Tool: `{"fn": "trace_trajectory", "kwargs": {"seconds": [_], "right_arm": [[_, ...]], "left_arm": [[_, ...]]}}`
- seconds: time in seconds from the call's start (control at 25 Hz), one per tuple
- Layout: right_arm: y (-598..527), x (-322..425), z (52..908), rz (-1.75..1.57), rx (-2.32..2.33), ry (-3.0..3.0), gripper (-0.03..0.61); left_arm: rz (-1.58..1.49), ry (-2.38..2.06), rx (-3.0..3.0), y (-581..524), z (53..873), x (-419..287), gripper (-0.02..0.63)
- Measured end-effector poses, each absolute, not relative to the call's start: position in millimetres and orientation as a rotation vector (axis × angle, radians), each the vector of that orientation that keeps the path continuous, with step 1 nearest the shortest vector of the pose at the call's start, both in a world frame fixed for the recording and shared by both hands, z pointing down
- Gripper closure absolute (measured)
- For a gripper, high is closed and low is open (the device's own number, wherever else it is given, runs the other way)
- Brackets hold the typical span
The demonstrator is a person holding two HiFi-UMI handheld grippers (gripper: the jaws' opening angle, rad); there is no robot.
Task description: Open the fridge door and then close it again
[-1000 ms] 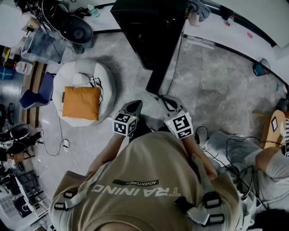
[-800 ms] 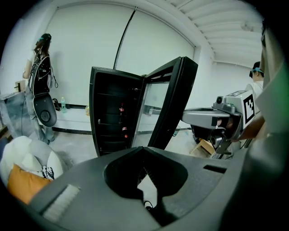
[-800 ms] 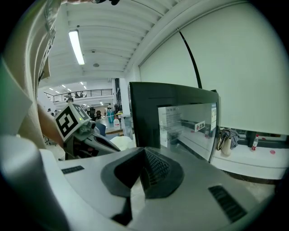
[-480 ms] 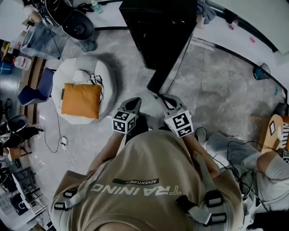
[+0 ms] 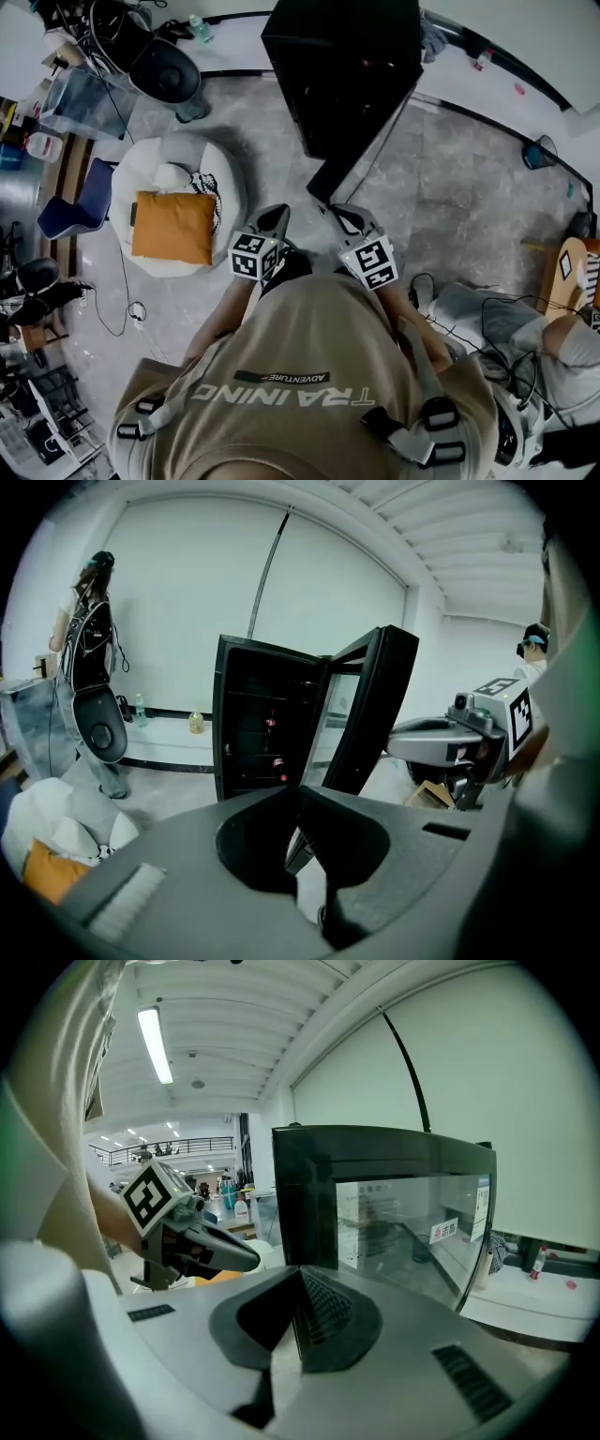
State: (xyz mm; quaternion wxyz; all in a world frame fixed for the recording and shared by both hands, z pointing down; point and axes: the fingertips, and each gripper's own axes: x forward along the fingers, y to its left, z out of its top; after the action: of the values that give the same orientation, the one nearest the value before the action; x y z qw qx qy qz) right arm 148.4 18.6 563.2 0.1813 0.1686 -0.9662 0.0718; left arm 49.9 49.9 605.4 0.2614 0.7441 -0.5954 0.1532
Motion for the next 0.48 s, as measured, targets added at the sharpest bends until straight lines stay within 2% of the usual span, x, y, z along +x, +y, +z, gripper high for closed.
{"fn": "trace_trajectory", "kwargs": {"seconds": [0.48], "right_arm": [[-3.6,86.0,565.4,0.216,0.587,-2.707,0.583]], "left_arm": [[0.409,-1.566,2.072,25.2,608.8,-17.5,0.613]]}}
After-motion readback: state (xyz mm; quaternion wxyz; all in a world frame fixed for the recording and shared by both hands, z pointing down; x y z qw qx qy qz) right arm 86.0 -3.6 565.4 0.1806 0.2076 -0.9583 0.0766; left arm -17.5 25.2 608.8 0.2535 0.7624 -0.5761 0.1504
